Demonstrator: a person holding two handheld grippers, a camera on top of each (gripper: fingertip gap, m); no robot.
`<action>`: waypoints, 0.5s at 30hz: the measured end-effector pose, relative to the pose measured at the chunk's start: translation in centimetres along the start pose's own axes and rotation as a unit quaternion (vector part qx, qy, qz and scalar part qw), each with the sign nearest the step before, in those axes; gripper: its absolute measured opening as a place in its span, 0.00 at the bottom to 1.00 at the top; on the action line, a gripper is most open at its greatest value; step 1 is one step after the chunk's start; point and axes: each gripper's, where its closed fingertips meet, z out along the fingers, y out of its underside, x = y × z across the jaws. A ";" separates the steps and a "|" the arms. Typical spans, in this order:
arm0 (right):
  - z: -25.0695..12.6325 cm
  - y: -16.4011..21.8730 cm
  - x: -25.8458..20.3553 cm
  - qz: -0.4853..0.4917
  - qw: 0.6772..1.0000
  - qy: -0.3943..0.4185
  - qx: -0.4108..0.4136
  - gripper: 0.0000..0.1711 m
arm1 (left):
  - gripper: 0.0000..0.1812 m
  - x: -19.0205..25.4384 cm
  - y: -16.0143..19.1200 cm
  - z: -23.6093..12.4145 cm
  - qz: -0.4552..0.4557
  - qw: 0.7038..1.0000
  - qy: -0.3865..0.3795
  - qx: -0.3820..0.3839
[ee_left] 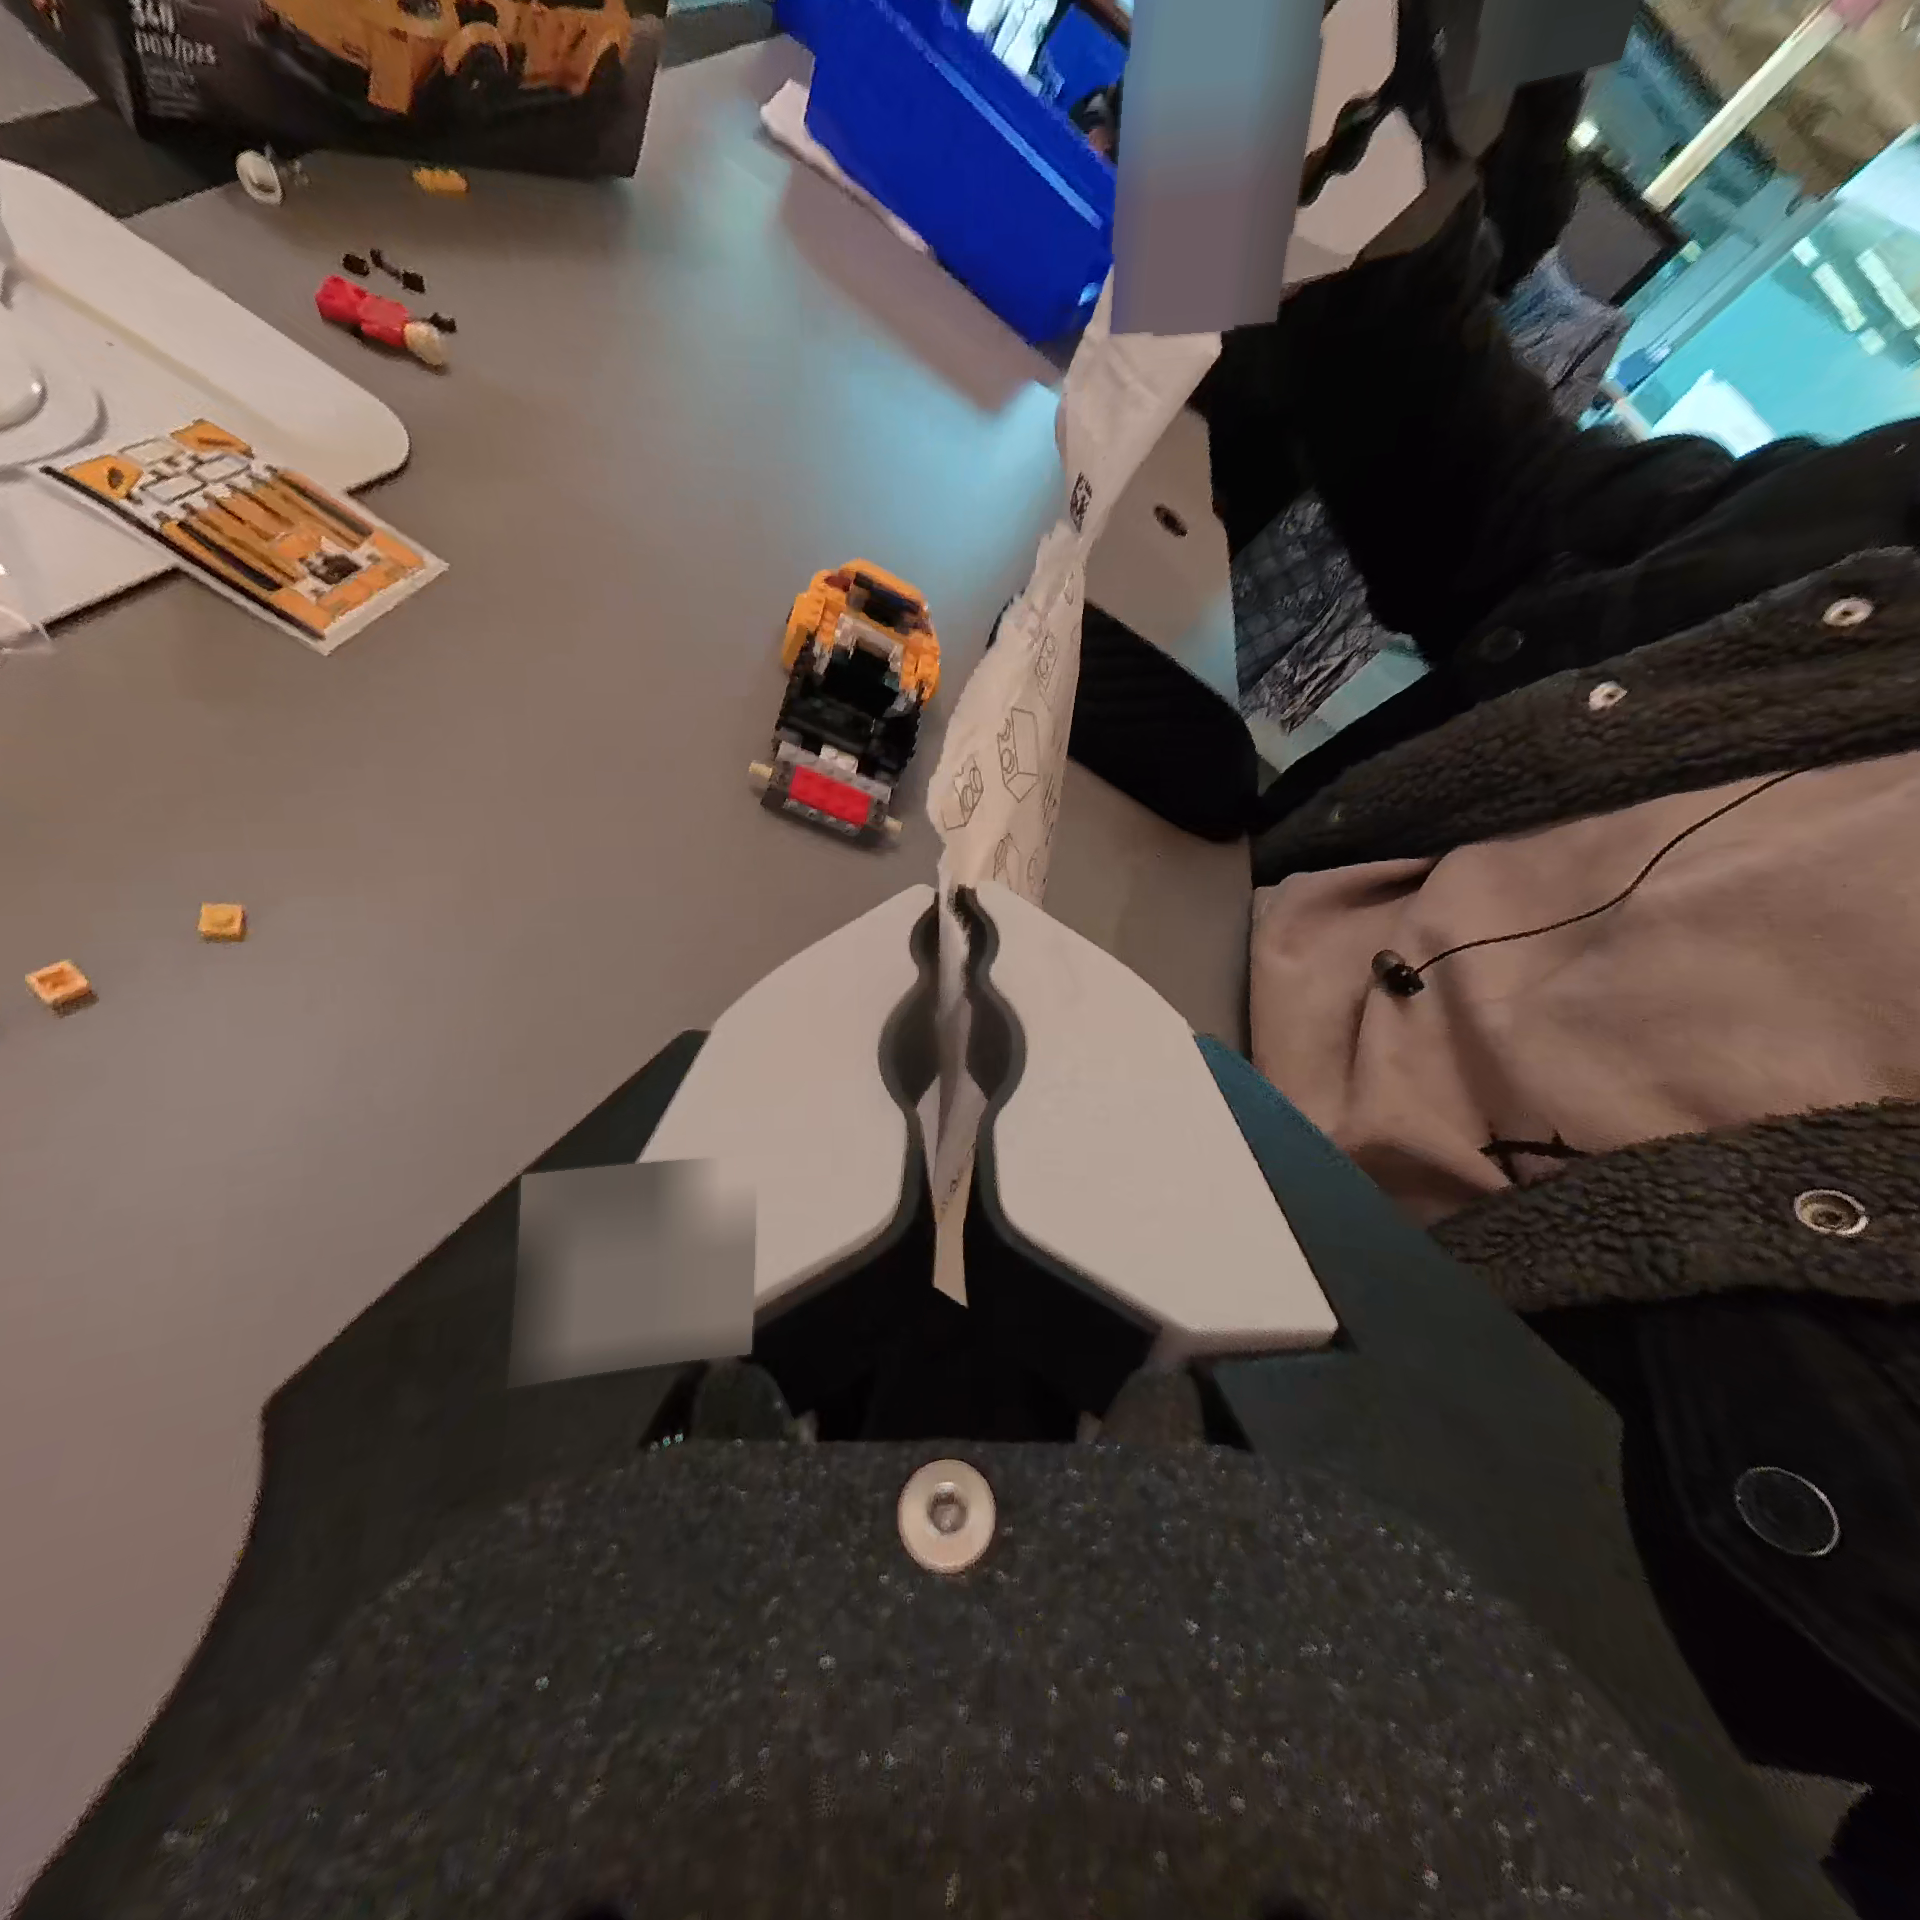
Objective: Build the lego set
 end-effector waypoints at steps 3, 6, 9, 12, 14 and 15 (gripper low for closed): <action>-1.7 1.7 1.1 0.028 0.999 0.017 -0.013 0.00 | 0.01 -1.8 0.1 -1.4 -0.016 0.999 -0.027 0.023; -4.2 3.0 1.8 0.059 0.997 0.040 -0.005 0.00 | 0.01 -2.2 1.0 -2.7 -0.016 0.998 -0.044 0.033; -6.4 4.3 3.3 0.083 0.994 0.077 0.002 0.00 | 0.01 -3.5 2.1 -3.0 -0.020 0.997 -0.077 0.020; -9.3 6.1 4.5 0.114 0.987 0.115 0.007 0.00 | 0.01 -4.0 2.8 -3.5 -0.024 0.996 -0.082 0.036; -10.6 7.6 5.2 0.127 0.982 0.142 -0.007 0.00 | 0.01 -4.3 3.1 -3.5 -0.022 0.995 -0.090 0.039; -11.3 8.5 5.7 0.138 0.978 0.157 -0.014 0.00 | 0.01 -4.5 3.1 -3.3 -0.020 0.995 -0.094 0.040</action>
